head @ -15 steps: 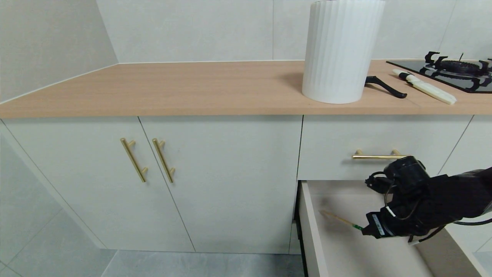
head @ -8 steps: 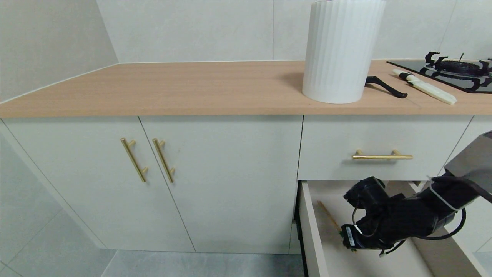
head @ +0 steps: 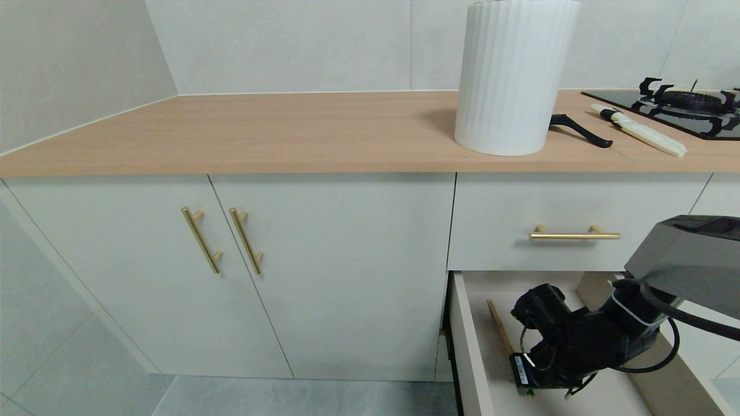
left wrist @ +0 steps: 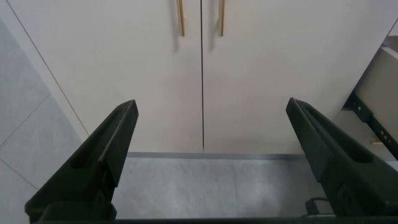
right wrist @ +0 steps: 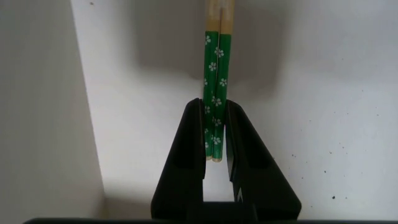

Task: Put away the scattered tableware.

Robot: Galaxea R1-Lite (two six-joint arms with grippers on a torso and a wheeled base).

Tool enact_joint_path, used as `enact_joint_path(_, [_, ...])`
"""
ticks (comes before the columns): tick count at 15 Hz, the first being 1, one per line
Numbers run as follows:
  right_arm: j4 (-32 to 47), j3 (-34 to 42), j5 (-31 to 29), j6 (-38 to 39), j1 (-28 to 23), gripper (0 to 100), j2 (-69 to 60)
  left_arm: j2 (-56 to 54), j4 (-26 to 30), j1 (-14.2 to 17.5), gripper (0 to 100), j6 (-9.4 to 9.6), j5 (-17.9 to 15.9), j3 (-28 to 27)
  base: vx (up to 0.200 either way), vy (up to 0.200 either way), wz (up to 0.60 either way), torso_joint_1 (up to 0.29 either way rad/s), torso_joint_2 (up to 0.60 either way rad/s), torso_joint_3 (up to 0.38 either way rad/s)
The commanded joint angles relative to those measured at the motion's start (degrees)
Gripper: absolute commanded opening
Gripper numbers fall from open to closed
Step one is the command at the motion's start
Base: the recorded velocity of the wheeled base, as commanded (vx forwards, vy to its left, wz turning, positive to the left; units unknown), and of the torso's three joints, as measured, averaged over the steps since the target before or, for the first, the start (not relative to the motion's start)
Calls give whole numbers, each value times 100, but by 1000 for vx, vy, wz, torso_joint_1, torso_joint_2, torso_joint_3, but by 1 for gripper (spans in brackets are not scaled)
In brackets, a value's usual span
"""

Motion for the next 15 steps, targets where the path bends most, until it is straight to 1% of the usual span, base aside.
enact_joint_path(1, [1,2,-2,-3,0,0,45,2,2,2,100,6,-2,2,0,0,0,0,0,0])
enact_joint_path(2, [1,2,-2,-3,0,0,45,2,2,2,100,6,-2,2,0,0,0,0,0,0])
enact_joint_path(3, [1,-7,-2,-3,0,100,54,2,2,2,100,-2,-2,2,0,0,0,0,0,0])
enact_joint_path(9, [1,-7,7,6,0,100,36,2,2,2,100,6,-2,2,0,0,0,0,0,0])
enact_joint_path(11, [9,2,-19,-3,0,100,-148,2,2,2,100,-2,-2,2,0,0,0,0,0,0])
enact_joint_path(13, [53,117,7,-12,-53,100,-957,2,2,2,100,-2,-2,2,0,0,0,0,0,0])
enact_joint_path(15, [53,407,33,-196,-185,100,-1818,2,2,2,100,-2,-2,2,0,0,0,0,0,0])
